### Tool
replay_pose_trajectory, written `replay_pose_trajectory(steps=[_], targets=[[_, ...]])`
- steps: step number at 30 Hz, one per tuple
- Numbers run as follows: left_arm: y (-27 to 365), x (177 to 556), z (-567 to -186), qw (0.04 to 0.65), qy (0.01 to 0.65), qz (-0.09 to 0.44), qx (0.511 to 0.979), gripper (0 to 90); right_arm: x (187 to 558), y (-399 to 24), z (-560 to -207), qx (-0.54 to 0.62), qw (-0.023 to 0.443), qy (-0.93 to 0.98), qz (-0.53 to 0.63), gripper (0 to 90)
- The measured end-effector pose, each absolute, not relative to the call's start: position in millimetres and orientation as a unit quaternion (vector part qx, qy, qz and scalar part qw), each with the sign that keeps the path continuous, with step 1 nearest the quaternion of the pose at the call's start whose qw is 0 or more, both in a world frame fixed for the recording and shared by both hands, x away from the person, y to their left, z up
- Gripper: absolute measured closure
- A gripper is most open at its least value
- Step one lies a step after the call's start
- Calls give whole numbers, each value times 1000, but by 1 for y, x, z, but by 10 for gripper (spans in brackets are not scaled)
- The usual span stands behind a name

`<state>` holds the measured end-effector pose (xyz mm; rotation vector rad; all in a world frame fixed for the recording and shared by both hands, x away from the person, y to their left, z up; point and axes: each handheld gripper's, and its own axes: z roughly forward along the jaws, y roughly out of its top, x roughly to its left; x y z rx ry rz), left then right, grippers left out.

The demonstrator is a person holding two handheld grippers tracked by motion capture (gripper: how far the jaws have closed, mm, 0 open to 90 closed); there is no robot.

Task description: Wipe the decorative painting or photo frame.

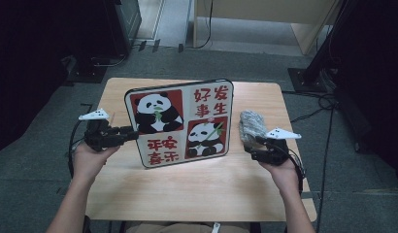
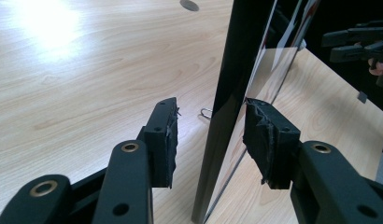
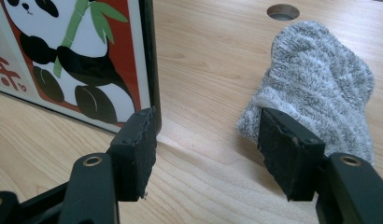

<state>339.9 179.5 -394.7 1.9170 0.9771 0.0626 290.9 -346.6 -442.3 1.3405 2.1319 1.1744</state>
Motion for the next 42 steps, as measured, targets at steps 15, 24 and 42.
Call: replay_pose_trajectory(steps=[15, 24, 42], targets=[[179, 342, -397, 468, 404, 27, 786, 540, 292, -346, -443, 474, 183, 753, 418, 383], [180, 336, -397, 456, 403, 41, 792, 487, 292, -349, -444, 475, 182, 751, 420, 384], [203, 332, -405, 431, 407, 63, 803, 391, 292, -351, -448, 474, 182, 755, 415, 384]])
